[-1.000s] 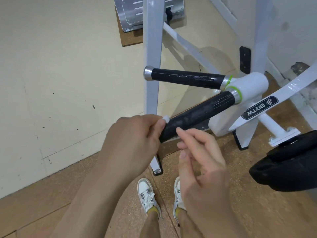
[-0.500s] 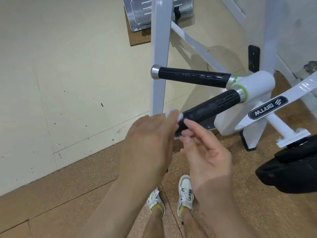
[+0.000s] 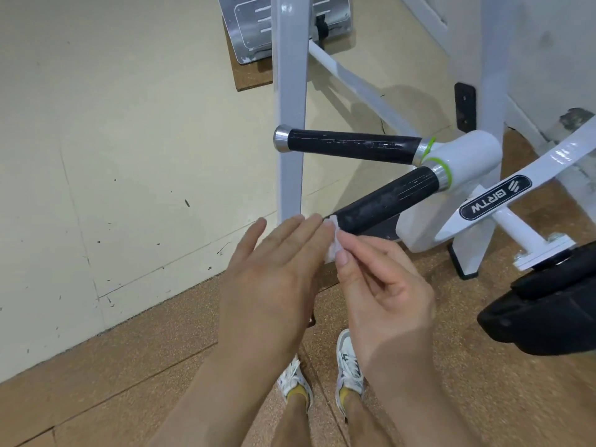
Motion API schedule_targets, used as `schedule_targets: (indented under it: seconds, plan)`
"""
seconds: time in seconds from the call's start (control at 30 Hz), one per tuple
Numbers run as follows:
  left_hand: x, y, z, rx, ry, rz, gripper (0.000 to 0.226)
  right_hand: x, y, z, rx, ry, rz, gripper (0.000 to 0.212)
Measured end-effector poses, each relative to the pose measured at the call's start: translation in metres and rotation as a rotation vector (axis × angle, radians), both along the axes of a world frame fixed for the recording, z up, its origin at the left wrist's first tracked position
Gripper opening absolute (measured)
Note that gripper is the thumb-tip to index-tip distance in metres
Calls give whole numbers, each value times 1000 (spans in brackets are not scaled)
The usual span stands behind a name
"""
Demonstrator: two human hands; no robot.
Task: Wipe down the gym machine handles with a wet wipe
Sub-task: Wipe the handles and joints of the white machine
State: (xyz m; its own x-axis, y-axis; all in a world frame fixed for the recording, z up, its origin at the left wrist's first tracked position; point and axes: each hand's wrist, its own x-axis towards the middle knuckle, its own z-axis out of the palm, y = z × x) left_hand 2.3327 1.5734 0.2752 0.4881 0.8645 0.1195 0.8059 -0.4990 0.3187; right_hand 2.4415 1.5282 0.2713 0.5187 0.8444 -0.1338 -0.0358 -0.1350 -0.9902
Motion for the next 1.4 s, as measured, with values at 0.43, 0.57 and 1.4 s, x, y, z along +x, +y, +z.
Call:
schedule_targets:
  seconds: [0.43, 0.57, 1.4]
  plan:
    - [25, 14, 11, -8, 83, 93, 24, 23, 6, -5, -39, 13, -41, 25]
    - [37, 23, 12, -154, -61, 289, 33, 18, 11, 0, 10, -132, 28, 33]
    - [1, 17, 23, -246, -232, 132, 37, 15, 32, -1, -8, -836, 163, 15]
